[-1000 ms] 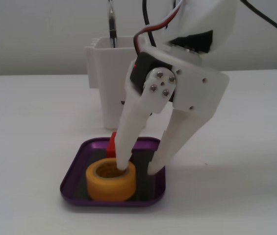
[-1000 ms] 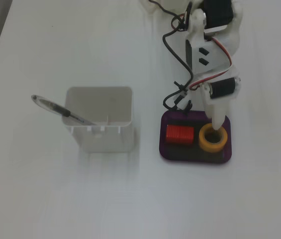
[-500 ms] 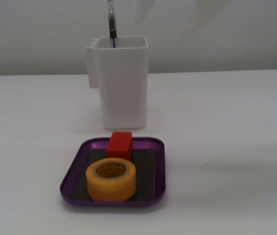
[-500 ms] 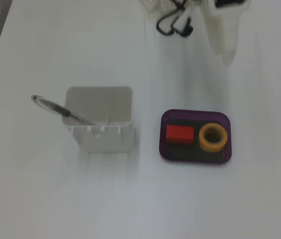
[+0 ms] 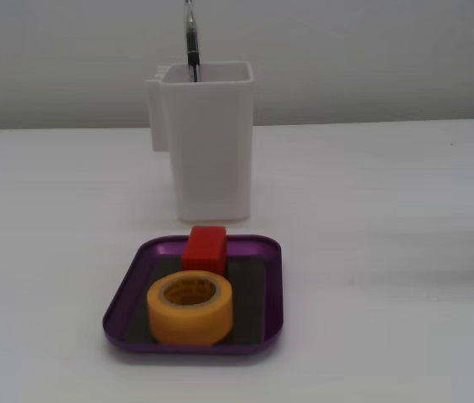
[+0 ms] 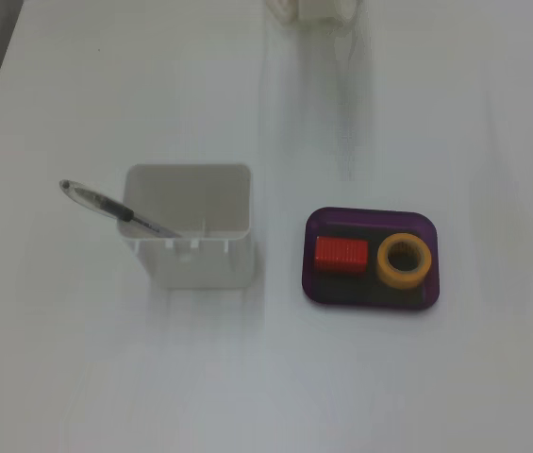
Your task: Grab up the yellow tape and put it in the box.
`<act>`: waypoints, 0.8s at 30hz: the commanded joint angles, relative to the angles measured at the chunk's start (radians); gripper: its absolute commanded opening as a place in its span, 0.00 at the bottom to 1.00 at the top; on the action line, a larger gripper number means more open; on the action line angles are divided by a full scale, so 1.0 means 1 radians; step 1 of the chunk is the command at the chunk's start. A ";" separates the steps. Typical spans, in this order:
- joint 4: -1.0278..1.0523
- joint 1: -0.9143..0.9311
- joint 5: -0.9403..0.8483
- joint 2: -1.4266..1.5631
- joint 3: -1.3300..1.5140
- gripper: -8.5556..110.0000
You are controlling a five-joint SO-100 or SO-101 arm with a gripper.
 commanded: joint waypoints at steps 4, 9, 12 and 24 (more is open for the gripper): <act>-0.126 0.137 0.012 0.325 0.439 0.19; -0.206 0.152 0.015 0.578 0.710 0.19; -0.206 0.146 0.018 0.701 0.865 0.19; -0.210 0.143 0.149 0.706 0.992 0.17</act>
